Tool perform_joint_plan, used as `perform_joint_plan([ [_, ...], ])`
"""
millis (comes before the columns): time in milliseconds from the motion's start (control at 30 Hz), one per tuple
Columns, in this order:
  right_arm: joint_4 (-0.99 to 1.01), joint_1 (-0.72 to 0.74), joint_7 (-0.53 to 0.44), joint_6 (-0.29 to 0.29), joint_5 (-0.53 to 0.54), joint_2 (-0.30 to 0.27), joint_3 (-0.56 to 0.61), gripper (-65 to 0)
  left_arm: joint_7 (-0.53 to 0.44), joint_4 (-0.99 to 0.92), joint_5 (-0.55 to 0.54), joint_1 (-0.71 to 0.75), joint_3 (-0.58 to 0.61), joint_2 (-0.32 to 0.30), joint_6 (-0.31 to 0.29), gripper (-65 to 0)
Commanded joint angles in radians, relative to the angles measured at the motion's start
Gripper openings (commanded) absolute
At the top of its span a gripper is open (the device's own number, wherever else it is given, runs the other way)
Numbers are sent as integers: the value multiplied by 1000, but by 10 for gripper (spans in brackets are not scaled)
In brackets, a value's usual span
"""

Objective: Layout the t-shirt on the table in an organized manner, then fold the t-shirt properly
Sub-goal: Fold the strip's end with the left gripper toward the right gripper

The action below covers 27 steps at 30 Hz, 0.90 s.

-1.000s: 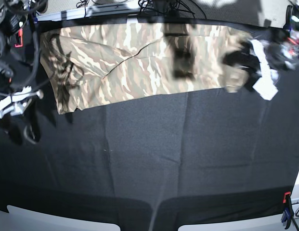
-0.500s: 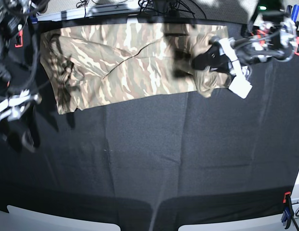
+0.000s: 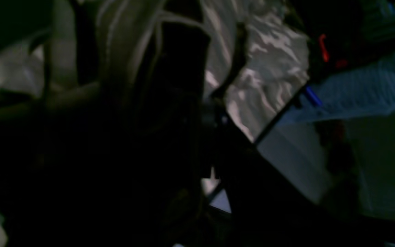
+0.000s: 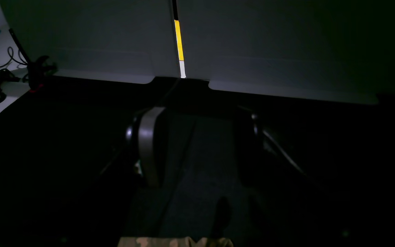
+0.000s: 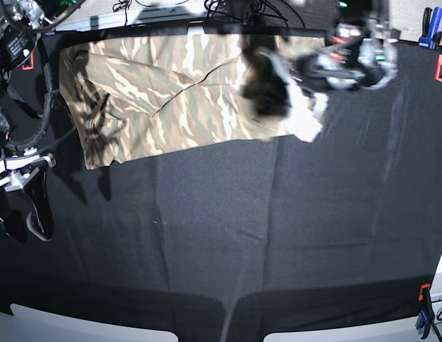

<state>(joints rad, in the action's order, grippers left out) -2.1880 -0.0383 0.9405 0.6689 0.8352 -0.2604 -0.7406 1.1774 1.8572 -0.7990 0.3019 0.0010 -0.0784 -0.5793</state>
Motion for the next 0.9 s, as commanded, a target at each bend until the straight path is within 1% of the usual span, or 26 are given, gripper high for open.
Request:
perform_joint_plan([
  [0,-14,13,-26,-3,14,-14,-3,-351,-31,19,-19,-6,13,0,-7,-650],
  [133,-14,13,-26,-3,14,-14,-3,-351,-80,19,2,-6,45,0,-7,-650],
  [167,-14,13,-24,-3,14,-14,-3,-351,-80,19,10,-6,48,0,-6,-650],
  [267,-14,13,-23,-3,10,-14,-3,-351,-96,19,10,-3,49,1,32,-650],
  [500,-14,13,-23,-3,-7,-14,-3,-351,-107,19,-1,-3,49,0,33,-650],
  [600,-14,13,-25,-3,-56,-14,-3,-351,-108,19,-68,-3,51,1,32,-531],
  [667,-14,13,-25,-3,-74,-14,-3,-351,-108,19,-98,-3,69,0,25,-479],
  [733,-14,13,-27,-3,-74,-14,-3,-351,-106,19,-112,-3,111,0,7,-457],
  [800,-14,13,-29,-3,-77,-14,-3,-351,-106,19,-110,-3,172,0,-16,-453],
  [867,-14,13,-37,-3,-85,-14,-3,-351,-108,19,-98,-7,226,0,-24,-453],
])
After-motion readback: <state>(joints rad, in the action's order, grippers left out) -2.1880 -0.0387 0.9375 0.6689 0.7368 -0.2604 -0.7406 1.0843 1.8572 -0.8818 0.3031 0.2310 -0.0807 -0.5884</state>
